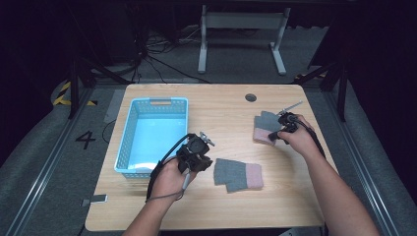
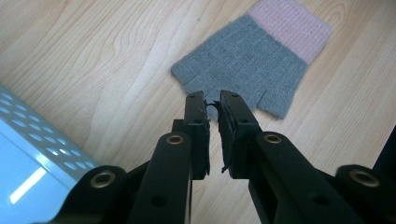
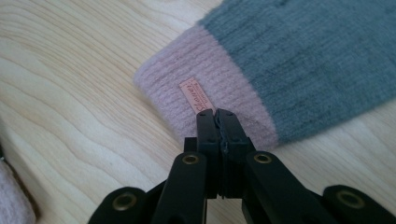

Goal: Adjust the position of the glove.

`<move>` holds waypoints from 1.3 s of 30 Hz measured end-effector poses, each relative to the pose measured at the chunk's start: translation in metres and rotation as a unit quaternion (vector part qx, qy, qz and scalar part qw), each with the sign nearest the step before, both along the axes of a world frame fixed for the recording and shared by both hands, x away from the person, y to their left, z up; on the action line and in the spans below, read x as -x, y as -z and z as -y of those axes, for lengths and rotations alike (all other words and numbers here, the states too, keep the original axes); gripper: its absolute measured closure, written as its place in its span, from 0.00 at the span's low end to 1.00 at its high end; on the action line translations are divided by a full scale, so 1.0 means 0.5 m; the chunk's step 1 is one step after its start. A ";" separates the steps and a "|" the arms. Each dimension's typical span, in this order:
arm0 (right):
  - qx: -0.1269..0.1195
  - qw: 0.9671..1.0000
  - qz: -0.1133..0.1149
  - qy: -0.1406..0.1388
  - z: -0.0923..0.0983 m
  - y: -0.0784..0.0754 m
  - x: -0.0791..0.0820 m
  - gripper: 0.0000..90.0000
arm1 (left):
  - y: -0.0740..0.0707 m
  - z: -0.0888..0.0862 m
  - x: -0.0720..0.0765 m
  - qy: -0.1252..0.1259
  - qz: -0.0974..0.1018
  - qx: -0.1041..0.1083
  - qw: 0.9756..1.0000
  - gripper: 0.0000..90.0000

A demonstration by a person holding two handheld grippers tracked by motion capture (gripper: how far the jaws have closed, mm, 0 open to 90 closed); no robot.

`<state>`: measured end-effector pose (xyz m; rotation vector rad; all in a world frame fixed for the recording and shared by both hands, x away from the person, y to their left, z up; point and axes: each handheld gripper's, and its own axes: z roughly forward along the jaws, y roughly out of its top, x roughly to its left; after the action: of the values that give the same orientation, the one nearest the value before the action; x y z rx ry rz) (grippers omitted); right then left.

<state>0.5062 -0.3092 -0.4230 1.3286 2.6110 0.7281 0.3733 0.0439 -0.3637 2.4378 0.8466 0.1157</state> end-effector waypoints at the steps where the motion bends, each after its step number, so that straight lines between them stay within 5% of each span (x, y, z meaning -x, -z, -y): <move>1: 0.002 1.000 -0.002 0.000 0.004 -0.001 0.001 1.00 | 0.000 0.001 0.000 0.000 0.000 0.000 1.000 0.91; 21: 0.029 0.999 -0.018 0.021 0.069 -0.010 0.025 1.00 | 0.000 0.005 -0.002 0.001 0.001 -0.002 1.000 0.89; 31: 0.039 0.999 -0.011 0.024 0.068 -0.018 0.032 1.00 | -0.004 0.006 -0.005 0.004 0.002 0.004 1.000 0.89; 39: 0.017 0.999 -0.005 0.049 0.056 -0.047 0.041 0.91 | -0.010 0.008 -0.010 0.008 0.004 0.007 1.000 0.87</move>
<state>0.4859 -0.3370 -0.3995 1.4426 2.5334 0.6623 0.3785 0.0397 -0.3586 2.4283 0.8202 0.1130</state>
